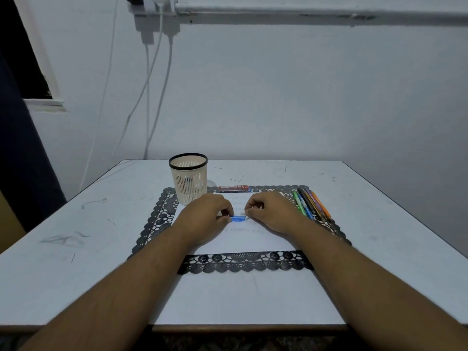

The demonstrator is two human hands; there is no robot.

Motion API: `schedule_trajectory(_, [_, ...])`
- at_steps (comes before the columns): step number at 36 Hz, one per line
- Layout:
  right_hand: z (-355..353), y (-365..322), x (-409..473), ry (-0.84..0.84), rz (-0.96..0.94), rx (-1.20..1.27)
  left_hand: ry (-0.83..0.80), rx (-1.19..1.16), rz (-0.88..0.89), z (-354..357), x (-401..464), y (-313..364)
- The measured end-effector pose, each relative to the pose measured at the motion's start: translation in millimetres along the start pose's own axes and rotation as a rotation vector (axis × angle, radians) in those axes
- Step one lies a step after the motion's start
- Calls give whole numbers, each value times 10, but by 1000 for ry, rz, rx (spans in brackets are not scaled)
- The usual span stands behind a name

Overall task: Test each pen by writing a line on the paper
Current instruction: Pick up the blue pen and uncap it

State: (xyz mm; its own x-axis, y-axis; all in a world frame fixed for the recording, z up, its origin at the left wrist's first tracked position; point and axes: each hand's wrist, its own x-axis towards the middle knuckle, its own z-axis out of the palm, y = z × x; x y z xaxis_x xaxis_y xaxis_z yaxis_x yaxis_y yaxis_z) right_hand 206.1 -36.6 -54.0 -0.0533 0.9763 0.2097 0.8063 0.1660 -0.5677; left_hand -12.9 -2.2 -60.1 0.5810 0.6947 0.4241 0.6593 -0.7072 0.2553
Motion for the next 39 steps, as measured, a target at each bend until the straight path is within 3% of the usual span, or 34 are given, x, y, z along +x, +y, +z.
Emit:
schedule_trajectory(4, [-79, 95, -64, 20, 46, 47, 3, -7, 3, 3, 1, -1])
schedule_trajectory(10, [-145, 92, -135, -88, 52, 110, -1, 1, 7, 13, -6, -11])
schedule_trajectory(39, [-188, 180, -59, -87, 82, 63, -38, -15, 13, 1, -22, 19])
